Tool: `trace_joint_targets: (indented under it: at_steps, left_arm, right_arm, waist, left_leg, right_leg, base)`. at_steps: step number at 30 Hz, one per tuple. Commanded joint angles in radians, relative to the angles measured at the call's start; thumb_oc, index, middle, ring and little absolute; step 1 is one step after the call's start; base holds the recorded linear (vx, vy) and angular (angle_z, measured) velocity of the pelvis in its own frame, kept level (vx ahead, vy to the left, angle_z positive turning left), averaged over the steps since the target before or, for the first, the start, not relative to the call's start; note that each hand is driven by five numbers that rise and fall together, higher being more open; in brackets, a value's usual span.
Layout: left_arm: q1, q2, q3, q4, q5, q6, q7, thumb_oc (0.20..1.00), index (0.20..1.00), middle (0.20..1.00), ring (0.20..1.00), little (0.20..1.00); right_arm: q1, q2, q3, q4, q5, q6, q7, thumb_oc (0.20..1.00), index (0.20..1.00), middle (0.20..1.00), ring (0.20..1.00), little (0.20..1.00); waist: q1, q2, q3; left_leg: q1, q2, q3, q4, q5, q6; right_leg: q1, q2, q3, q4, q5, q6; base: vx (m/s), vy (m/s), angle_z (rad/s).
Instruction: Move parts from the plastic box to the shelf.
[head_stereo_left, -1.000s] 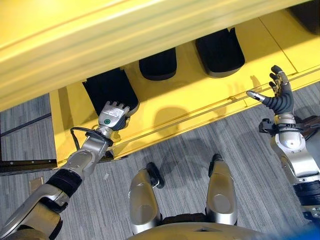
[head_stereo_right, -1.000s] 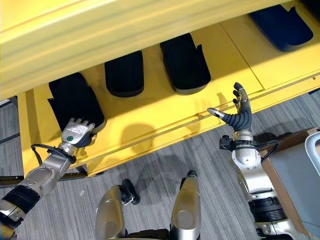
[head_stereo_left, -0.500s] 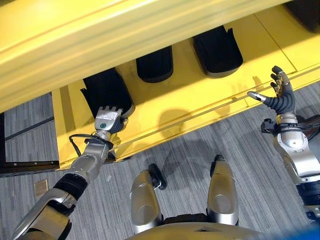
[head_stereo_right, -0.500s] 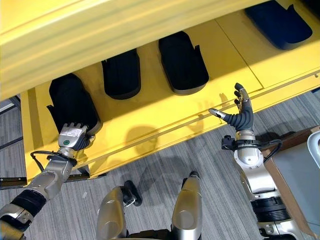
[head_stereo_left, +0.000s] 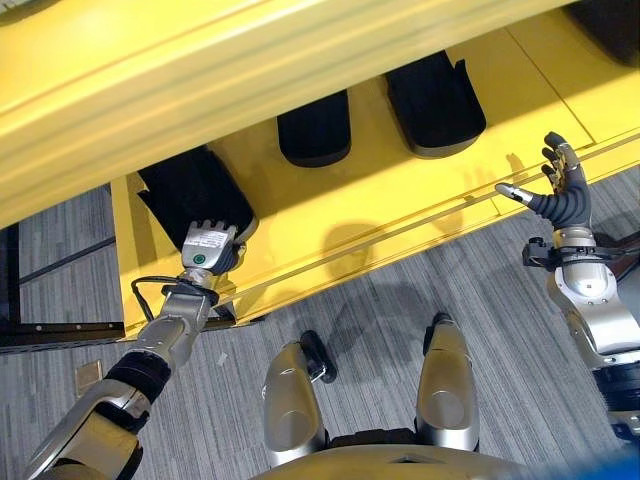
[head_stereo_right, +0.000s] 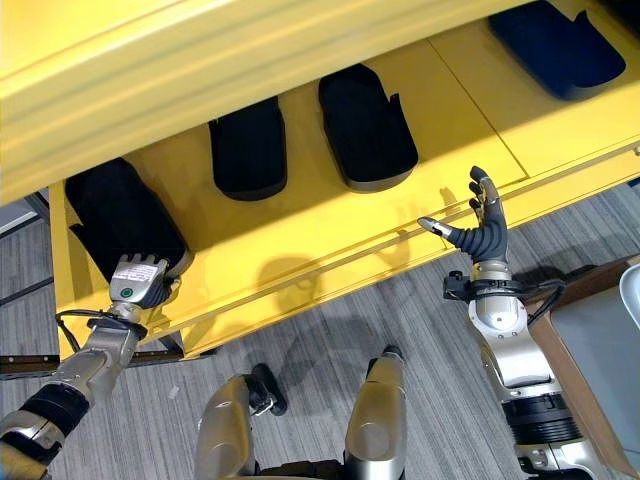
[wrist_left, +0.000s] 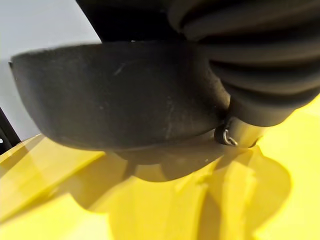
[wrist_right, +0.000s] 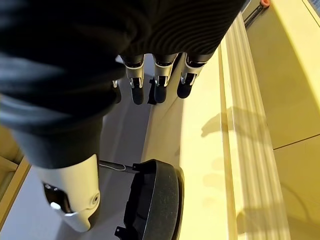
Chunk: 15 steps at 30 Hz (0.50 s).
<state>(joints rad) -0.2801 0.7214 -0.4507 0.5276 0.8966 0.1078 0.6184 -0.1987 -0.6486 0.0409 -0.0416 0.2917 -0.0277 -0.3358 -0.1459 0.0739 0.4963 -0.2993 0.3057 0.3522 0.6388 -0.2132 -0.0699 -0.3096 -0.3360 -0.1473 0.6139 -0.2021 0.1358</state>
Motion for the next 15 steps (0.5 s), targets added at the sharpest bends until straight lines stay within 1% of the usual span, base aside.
trace_joint_targets:
  at_steps: [1,4,10,12,15]
  left_arm:
    - [0.092,0.045,-0.011,0.082,0.068,0.028,-0.027,0.200,0.200,0.200,0.200,0.200]
    - [0.086,0.055,-0.020,0.087,0.086,0.019,-0.020,0.200,0.200,0.200,0.200,0.200]
    - [0.067,0.101,-0.034,0.067,0.106,-0.028,-0.058,0.200,0.200,0.200,0.200,0.200]
    - [0.067,0.114,-0.044,0.061,0.128,-0.049,-0.057,0.200,0.200,0.200,0.200,0.200]
    - [0.062,0.131,-0.057,0.053,0.124,-0.067,-0.056,0.200,0.200,0.200,0.200,0.200]
  right_arm:
    - [-0.040,-0.027,-0.068,0.014,0.008,-0.039,-0.010,1.000,1.000,1.000,1.000,1.000]
    - [-0.045,-0.032,-0.065,0.017,0.008,-0.040,-0.009,1.000,1.000,1.000,1.000,1.000]
    - [-0.046,-0.045,-0.075,0.012,0.013,-0.025,0.001,1.000,1.000,1.000,1.000,1.000]
    - [-0.053,-0.053,-0.075,0.014,0.013,-0.024,0.003,1.000,1.000,1.000,1.000,1.000]
    - [-0.061,-0.063,-0.075,0.014,0.015,-0.016,0.005,1.000,1.000,1.000,1.000,1.000]
  waist:
    - [0.006,-0.042,-0.023]
    - [0.004,-0.041,-0.022]
    - [-0.004,-0.036,-0.022]
    - [-0.005,-0.035,-0.022]
    - [-0.010,-0.031,-0.022]
  left_leg:
    - [0.060,-0.100,0.053,-0.028,-0.076,0.113]
    - [0.058,-0.100,0.054,-0.022,-0.080,0.115]
    - [0.056,-0.101,0.057,-0.016,-0.086,0.116]
    - [0.056,-0.102,0.059,-0.017,-0.086,0.114]
    - [0.060,-0.103,0.062,-0.019,-0.086,0.114]
  right_leg:
    - [-0.018,0.048,-0.050,0.095,-0.041,-0.065]
    - [-0.021,0.048,-0.048,0.101,-0.044,-0.067]
    - [-0.027,0.047,-0.042,0.106,-0.044,-0.067]
    - [-0.027,0.049,-0.041,0.099,-0.044,-0.067]
    - [-0.026,0.048,-0.039,0.094,-0.043,-0.068]
  base:
    - [0.00,0.000,0.00]
    - [0.00,0.000,0.00]
    - [0.00,0.000,0.00]
    - [0.00,0.036,0.00]
    - [0.01,0.058,0.01]
